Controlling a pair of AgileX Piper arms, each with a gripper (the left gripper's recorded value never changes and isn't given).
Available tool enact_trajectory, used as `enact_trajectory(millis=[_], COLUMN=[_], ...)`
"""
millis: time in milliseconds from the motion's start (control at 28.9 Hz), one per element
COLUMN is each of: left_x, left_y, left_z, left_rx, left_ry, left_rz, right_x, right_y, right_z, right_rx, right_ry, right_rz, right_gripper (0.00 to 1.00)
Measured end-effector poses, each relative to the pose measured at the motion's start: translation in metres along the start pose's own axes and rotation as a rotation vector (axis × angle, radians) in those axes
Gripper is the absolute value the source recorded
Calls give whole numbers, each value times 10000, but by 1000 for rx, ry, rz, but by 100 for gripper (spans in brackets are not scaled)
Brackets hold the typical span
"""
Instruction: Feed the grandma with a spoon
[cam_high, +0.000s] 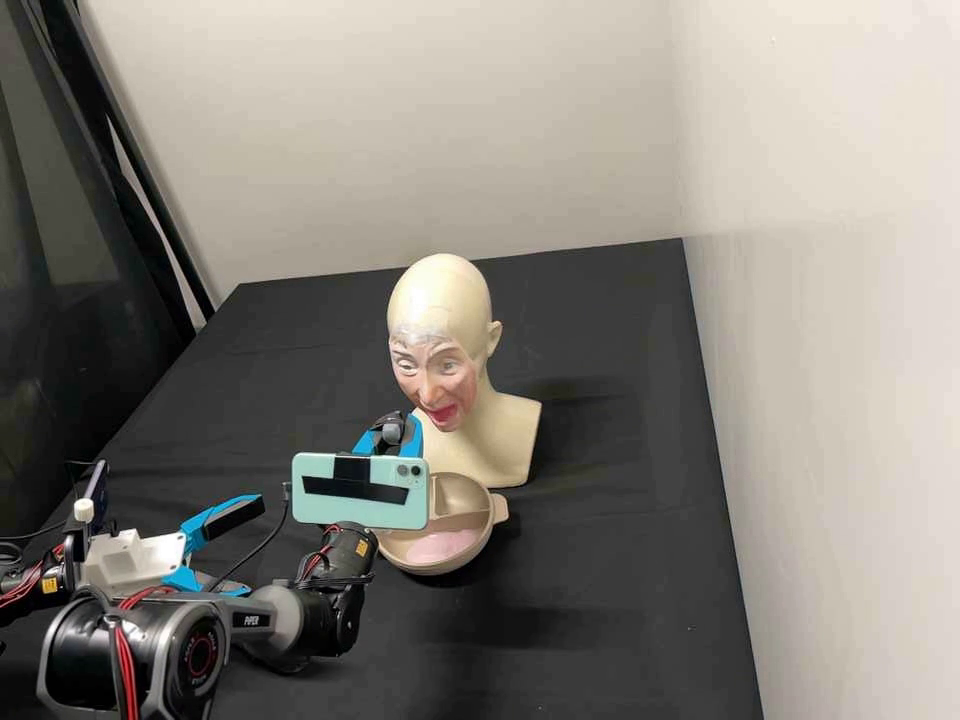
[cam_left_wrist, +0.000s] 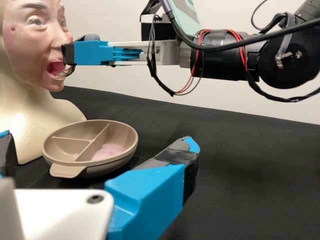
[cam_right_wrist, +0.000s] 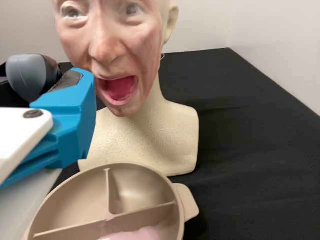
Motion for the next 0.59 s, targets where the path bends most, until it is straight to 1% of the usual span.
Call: enact_trajectory(millis=[276,449,587], left_x=[4,12,11], left_y=[-12,-18,-16], left_z=[-10,-12,-13], left_rx=[0,-1,-2], left_ry=[3,4,5], left_rz=[-4,-6,-5], right_x=[46,73,77], right_y=[23,8,19], right_z=[-61,-26,-4], right_rx=[-1,4,0], right_ry=[24,9,1], right_rz=[9,12,18], right_gripper=[0,0,0])
